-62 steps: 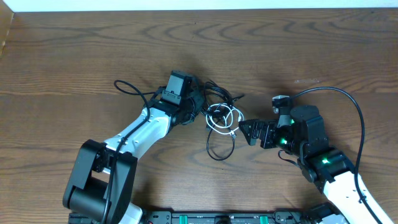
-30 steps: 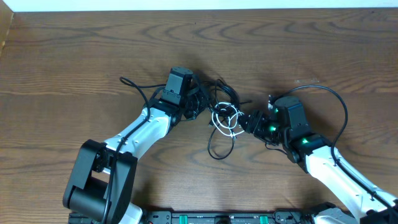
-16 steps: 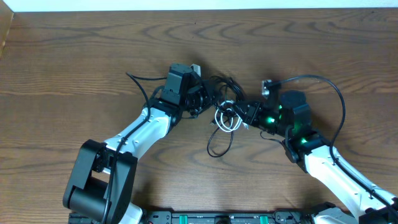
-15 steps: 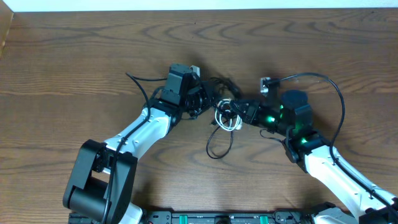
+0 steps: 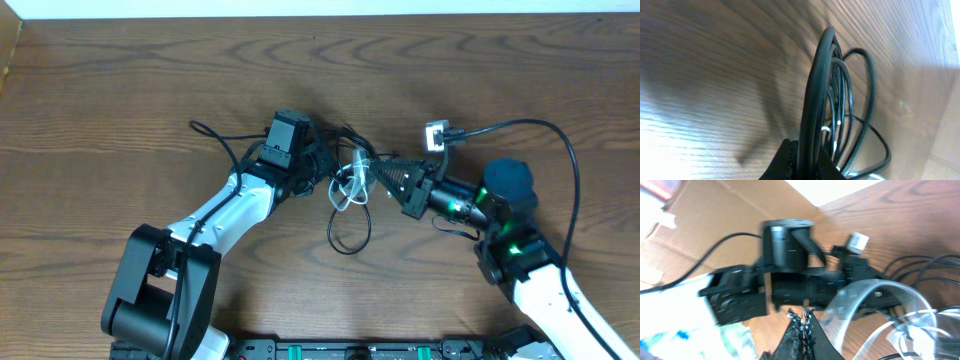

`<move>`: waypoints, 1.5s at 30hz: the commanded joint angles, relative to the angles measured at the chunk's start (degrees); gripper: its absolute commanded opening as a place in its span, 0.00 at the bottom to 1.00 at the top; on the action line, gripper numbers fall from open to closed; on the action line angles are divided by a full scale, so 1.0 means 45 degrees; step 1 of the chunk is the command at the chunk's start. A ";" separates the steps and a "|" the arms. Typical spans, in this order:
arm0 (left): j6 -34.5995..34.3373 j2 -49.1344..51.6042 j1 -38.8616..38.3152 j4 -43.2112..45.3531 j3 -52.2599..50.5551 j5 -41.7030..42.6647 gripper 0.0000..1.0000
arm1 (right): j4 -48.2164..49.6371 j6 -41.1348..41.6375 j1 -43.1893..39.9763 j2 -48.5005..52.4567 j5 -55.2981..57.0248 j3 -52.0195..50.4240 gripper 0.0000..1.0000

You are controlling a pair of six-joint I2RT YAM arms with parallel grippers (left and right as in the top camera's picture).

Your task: Untangle cables

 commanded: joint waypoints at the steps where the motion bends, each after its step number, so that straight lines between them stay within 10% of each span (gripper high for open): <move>1: -0.2268 -0.0189 0.0053 0.0034 0.0000 -0.1112 0.08 | -0.0554 -0.0597 0.0029 -0.0636 -0.0787 0.0083 0.02; 10: 0.0340 -0.0189 0.0053 0.1846 0.0000 0.2171 0.08 | -0.6042 -0.2871 0.0029 -0.0661 0.5173 0.0083 0.02; 14: 0.2059 -0.0189 0.0053 0.2147 0.0000 0.2997 0.07 | -0.6800 -0.2856 0.0029 -0.0617 0.5799 0.0083 0.19; 22: 0.3934 -0.0189 0.0053 0.3167 0.0000 0.5013 0.08 | -0.6785 -0.1501 0.0044 0.0345 0.5474 0.0083 0.33; 45: 0.3925 -0.0189 -0.0617 0.3711 0.0000 0.5654 0.08 | -0.3487 0.2739 0.0044 0.3789 0.4031 0.0083 0.26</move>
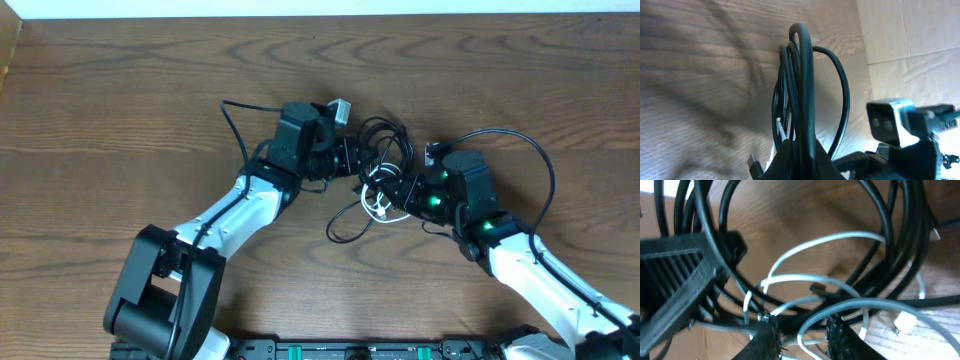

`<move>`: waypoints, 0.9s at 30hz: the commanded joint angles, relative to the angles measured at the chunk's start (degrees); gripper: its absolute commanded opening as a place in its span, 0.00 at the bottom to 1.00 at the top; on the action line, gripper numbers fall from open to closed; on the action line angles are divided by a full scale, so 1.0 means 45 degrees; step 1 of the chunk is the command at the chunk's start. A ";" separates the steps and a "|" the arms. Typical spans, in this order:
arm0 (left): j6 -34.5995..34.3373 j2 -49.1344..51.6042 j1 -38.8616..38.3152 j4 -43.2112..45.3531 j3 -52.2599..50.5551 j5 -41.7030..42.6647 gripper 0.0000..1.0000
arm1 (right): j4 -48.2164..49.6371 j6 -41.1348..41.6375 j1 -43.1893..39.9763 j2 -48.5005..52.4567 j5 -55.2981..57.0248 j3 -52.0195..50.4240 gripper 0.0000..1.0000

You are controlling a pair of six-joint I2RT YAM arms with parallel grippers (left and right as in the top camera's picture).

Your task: Untangle cables

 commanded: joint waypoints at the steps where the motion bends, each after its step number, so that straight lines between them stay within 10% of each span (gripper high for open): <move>1: 0.0141 -0.0189 -0.0015 0.0102 0.0000 0.0651 0.08 | 0.0136 0.1166 0.0044 0.0413 0.0486 0.0063 0.25; 6: 0.0141 -0.0189 -0.0015 0.0151 0.0000 0.1078 0.07 | 0.0126 0.1559 0.0044 0.0656 0.0787 0.0063 0.01; 27: 0.0136 -0.0189 -0.0005 0.0097 0.0000 -0.1282 0.08 | 0.0568 -0.1836 -0.1112 -0.2293 -0.2084 0.0063 0.01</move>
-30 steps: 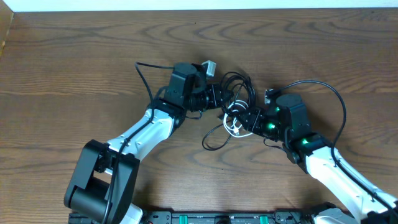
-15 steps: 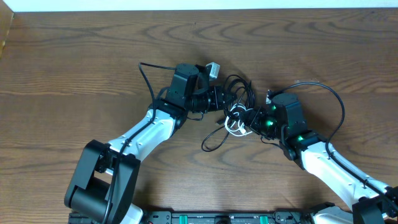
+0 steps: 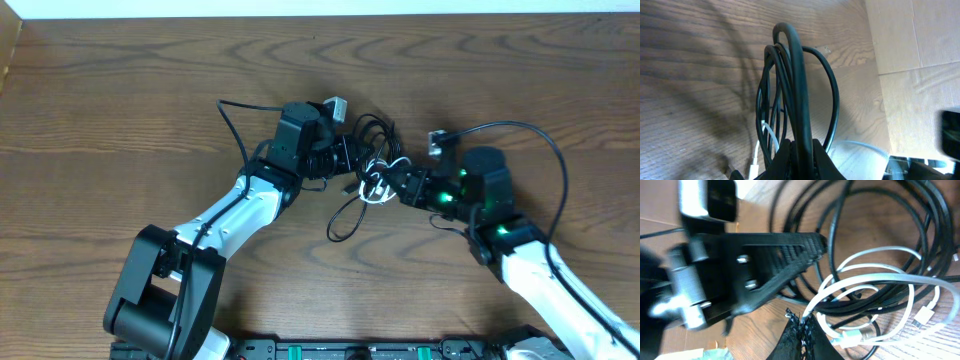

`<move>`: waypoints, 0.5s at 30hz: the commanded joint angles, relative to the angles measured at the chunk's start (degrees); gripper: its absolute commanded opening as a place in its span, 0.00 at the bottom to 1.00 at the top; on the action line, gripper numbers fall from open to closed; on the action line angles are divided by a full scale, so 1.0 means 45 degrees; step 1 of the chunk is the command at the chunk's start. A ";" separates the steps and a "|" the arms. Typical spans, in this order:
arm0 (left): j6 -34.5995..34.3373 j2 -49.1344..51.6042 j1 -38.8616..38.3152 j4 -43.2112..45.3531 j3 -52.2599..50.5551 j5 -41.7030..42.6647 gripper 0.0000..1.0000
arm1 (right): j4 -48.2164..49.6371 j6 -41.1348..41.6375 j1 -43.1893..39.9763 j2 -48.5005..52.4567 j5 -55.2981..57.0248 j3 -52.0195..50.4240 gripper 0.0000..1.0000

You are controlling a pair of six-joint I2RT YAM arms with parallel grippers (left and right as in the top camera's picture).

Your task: Untangle cables

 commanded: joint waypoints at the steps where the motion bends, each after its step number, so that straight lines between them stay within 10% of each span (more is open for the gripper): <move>1: 0.0126 -0.0189 0.0005 0.0068 0.0000 -0.0248 0.07 | -0.0534 -0.1005 -0.0568 -0.1044 -0.0277 0.0068 0.01; 15: -0.6766 -0.0189 0.0005 0.2312 0.0000 -0.3565 0.08 | -0.7145 -0.0243 -0.2035 -0.2943 0.1991 0.0068 0.11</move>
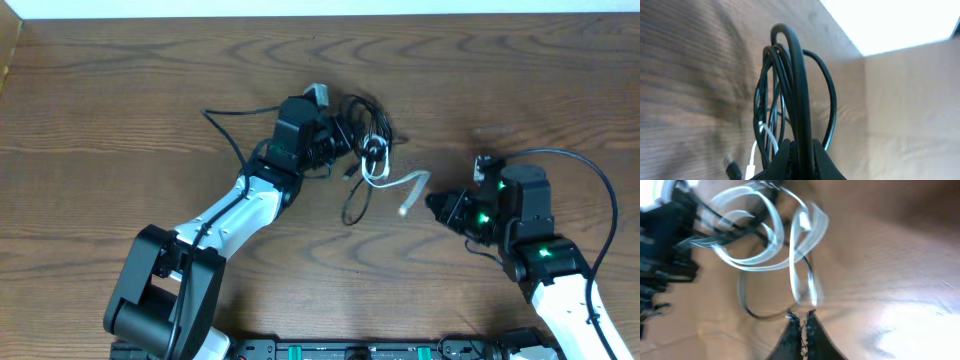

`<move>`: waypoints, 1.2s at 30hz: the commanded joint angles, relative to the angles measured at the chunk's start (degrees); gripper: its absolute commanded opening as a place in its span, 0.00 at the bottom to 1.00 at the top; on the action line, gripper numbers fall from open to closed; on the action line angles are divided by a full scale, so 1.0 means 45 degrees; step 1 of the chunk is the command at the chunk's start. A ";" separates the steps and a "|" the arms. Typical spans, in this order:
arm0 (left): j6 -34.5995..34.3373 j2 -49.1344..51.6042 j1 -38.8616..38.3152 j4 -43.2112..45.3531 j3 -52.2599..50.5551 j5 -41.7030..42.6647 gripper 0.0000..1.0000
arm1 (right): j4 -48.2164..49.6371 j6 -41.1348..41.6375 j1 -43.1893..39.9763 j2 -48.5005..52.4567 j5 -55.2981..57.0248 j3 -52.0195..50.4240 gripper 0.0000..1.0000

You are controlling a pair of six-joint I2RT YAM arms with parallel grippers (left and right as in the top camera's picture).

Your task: Untangle cables

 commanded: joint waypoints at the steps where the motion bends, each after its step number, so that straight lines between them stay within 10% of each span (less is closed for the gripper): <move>1: -0.2681 -0.0189 0.0019 0.0559 0.0000 -0.0510 0.08 | -0.0364 0.0097 -0.0039 -0.0063 0.0656 0.0063 0.17; 10: -0.1355 -0.0189 0.0049 0.1506 0.0000 0.3036 0.08 | 0.0952 -0.0151 -0.0044 -0.0029 0.0729 0.0063 0.56; 19: -0.0374 -0.0189 0.0044 0.2924 0.0000 0.6300 0.08 | 0.1982 -0.0141 -0.0039 0.0287 0.1341 0.0063 0.48; 36: -0.0287 -0.0189 0.0044 0.3002 0.0000 0.6421 0.08 | 0.3769 0.1336 0.0486 0.1987 0.0083 0.0063 0.34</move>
